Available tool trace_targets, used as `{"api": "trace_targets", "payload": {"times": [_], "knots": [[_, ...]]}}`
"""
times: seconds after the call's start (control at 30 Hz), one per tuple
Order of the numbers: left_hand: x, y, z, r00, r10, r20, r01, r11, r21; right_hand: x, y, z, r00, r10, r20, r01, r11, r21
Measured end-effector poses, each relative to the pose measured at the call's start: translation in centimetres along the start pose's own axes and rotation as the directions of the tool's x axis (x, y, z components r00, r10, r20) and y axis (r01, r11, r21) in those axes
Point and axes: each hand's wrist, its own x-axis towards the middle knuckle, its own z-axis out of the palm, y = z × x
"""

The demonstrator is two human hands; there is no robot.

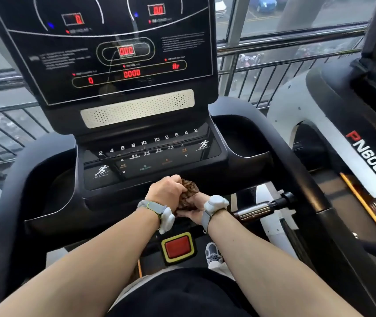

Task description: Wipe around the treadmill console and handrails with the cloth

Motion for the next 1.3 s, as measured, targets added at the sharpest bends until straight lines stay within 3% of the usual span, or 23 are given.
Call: {"api": "trace_targets", "payload": {"times": [0.13,0.33,0.47,0.77,1.1,1.3], "knots": [[-1.9,-2.9,0.6,0.999,-0.013,-0.046,0.01,0.998,-0.066,-0.3,1.1,2.6,0.997,0.074,-0.014,-0.074,0.997,0.032],[-4.4,-7.0,1.8,0.991,-0.114,-0.072,0.1,0.979,-0.175,-1.1,2.6,6.8,0.995,0.099,-0.009,-0.1,0.993,-0.07],[-6.0,-9.1,2.1,0.991,-0.086,-0.099,0.07,0.985,-0.155,-1.2,4.0,9.2,0.995,0.094,-0.04,-0.097,0.99,-0.105],[-10.0,-13.7,2.1,0.985,-0.12,-0.128,0.096,0.979,-0.178,-0.6,7.3,14.1,0.992,0.121,0.048,-0.109,0.975,-0.195],[-15.0,-19.1,2.7,0.95,-0.261,-0.17,0.217,0.946,-0.241,0.4,11.6,18.8,0.988,0.147,0.053,-0.128,0.955,-0.269],[-17.3,-21.9,2.4,0.876,-0.445,-0.189,0.364,0.864,-0.347,-0.1,12.8,21.2,0.977,0.203,0.067,-0.167,0.921,-0.353]]}}
